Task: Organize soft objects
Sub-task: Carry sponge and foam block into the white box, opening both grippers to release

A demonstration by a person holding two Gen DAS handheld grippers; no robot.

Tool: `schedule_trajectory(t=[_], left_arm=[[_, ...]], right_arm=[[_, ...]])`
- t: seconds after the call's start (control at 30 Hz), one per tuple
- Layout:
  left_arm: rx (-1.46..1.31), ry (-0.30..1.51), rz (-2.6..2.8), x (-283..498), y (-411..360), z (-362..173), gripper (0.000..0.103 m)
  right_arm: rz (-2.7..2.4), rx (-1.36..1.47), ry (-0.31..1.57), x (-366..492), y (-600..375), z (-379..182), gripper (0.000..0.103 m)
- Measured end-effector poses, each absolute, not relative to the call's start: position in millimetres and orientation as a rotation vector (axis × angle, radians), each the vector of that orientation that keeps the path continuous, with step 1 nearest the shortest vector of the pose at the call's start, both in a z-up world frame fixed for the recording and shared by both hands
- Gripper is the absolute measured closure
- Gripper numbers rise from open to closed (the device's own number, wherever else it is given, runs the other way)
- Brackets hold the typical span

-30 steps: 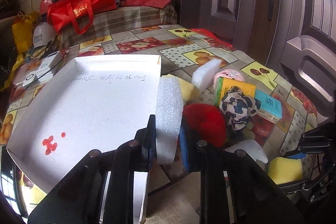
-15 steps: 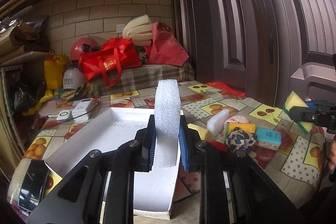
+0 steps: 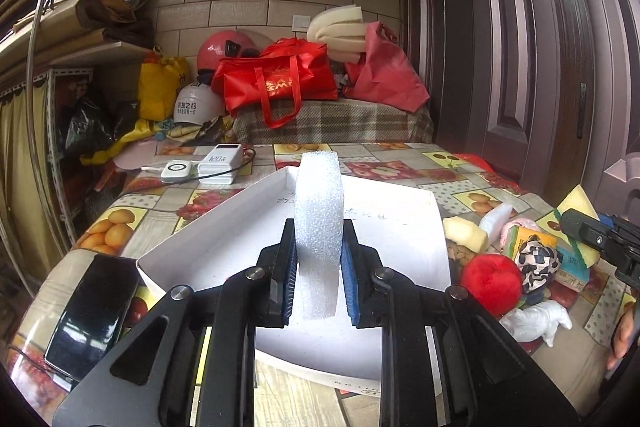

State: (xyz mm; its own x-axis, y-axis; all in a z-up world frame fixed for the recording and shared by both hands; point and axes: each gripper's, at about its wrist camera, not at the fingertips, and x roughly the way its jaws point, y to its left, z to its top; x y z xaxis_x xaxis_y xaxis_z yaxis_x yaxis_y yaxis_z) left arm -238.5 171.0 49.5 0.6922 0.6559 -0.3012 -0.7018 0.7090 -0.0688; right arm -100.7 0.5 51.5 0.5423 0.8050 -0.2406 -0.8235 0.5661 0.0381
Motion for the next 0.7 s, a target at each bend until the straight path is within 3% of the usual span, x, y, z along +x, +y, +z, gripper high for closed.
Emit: schedule_trajectory(t=[0.7], left_arm=[[-0.193,0.277,0.874,-221.5,218.5,45.8,0.084]], right_arm=[[1.051,-0.2,0.367,-116.6,111.6,30.6,0.063]])
